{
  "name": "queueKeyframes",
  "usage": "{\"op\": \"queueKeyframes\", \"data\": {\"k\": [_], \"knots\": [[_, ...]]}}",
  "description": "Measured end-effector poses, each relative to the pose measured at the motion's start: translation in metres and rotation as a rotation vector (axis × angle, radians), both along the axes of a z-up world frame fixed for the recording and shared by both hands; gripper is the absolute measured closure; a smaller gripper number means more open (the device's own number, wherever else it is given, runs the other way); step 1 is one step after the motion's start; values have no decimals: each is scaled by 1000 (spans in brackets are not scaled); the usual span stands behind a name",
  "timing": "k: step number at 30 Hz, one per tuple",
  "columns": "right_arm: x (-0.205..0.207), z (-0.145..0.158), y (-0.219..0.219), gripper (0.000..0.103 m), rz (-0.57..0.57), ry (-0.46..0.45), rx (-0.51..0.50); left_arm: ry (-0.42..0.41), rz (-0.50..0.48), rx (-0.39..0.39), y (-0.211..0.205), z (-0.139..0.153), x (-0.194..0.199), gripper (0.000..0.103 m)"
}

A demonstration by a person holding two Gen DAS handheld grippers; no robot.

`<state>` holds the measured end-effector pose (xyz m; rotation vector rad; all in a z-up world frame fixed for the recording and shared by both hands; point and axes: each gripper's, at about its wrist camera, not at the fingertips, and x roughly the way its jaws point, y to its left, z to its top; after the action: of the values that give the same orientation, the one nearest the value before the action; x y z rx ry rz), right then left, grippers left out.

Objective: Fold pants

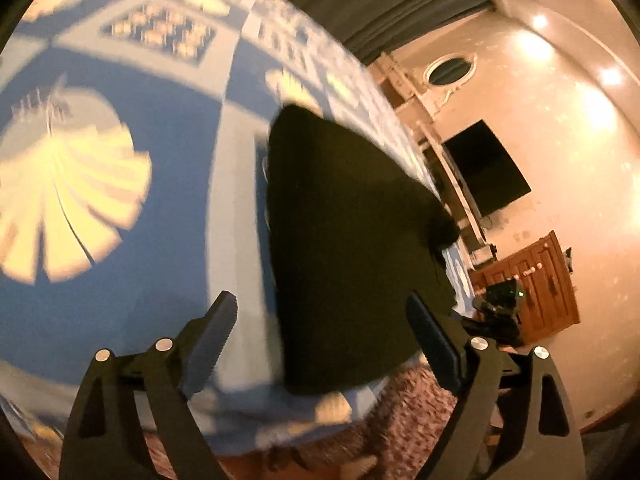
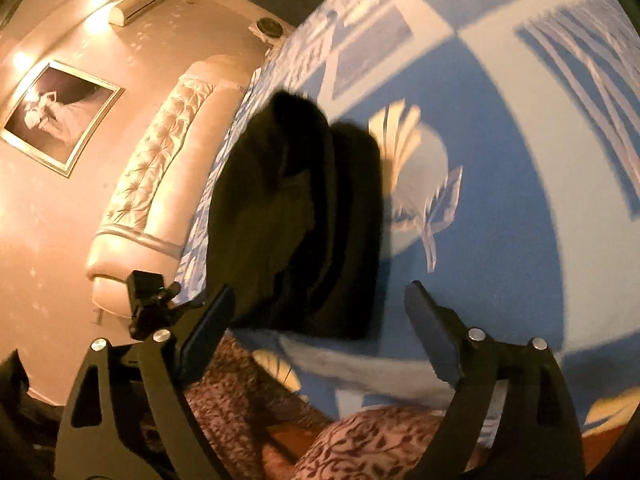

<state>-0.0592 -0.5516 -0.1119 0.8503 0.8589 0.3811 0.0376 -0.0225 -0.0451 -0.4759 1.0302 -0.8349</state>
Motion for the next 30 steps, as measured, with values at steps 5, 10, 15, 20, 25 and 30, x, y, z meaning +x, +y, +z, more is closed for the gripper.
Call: {"op": "queueKeyframes", "data": {"k": [5,10,15,20,25,30], "knots": [[30,-8,-9,15,-16,25,32,-8,-12,31,-5,-9,34,17],[67,-15,-8,15,18,20,48,15,-38,22,-24,-26,65,17],[105,-17,-10,15,19,-8,103,29,-44,-34,-40,-28,91,17],[132,-18,-13,15,-8,-29,146,52,-50,-75,-60,-26,115,17],[143,-21,-16,15,-18,-27,180,82,-41,-99,-75,-30,127,17],[146,-33,-18,59,-41,41,163,76,-48,-73,-78,-31,131,17]]}}
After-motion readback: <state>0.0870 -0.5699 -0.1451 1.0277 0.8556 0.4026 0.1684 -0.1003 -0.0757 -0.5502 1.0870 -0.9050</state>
